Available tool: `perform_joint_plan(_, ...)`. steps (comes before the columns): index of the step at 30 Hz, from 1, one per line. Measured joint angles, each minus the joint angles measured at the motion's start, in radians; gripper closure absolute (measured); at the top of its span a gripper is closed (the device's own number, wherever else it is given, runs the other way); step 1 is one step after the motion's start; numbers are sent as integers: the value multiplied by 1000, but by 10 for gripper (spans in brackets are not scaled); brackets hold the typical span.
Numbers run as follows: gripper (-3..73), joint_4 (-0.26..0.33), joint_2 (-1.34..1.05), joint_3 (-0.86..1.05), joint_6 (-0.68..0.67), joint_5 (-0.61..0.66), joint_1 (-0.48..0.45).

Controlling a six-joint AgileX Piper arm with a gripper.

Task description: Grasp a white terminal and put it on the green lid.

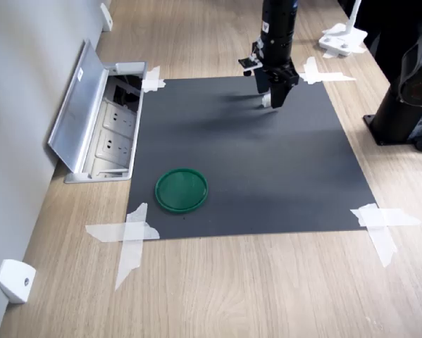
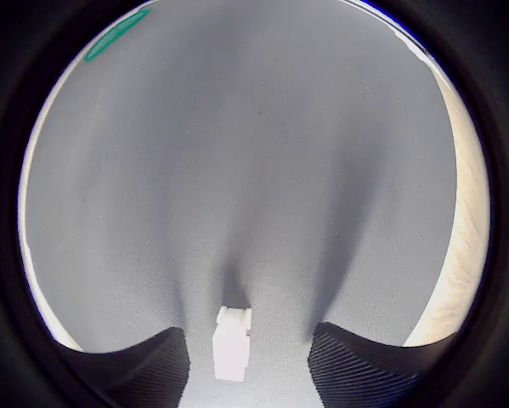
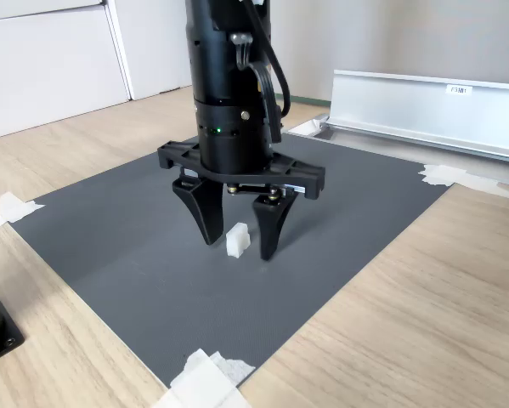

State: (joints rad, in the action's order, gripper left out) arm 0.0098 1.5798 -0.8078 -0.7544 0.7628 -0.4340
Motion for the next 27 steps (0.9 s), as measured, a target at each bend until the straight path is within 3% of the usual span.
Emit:
perform_joint_plan(3,223,0,0,0,-6,1,0)
perform_joint_plan(10,590,1,0,0,-6,4,0)
perform_joint_plan(11,611,1,0,0,-5,5,4)
perform_joint_plan(17,612,9,-44,-7,11,51,104)
perform_joint_plan(27,612,97,-42,-209,88,144,440)
